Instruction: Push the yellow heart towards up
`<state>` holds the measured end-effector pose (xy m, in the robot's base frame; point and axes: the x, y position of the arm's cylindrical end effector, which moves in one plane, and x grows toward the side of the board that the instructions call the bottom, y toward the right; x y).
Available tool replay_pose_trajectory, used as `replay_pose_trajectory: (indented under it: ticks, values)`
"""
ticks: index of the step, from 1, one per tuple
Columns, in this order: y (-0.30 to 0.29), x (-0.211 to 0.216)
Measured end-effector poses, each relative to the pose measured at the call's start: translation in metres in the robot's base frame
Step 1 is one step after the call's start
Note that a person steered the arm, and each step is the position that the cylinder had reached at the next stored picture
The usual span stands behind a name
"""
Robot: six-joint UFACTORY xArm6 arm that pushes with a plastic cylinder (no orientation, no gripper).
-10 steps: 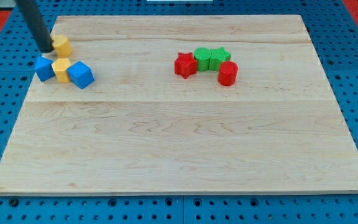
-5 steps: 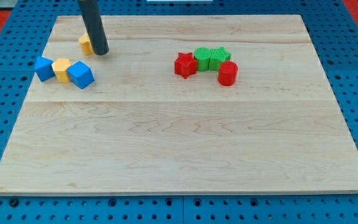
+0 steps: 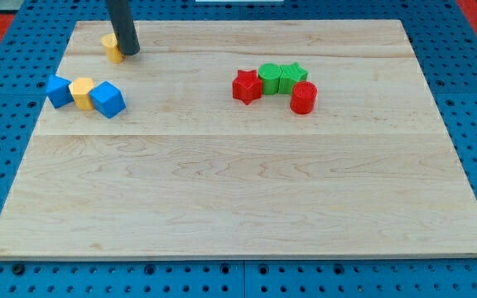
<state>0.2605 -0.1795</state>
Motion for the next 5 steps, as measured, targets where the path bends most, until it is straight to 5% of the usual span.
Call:
replay_pose_trajectory:
  ticks: [1,2,5]
  values:
    - [0.001,-0.004]
    - [-0.001,0.040]
    - [-0.023,0.025]
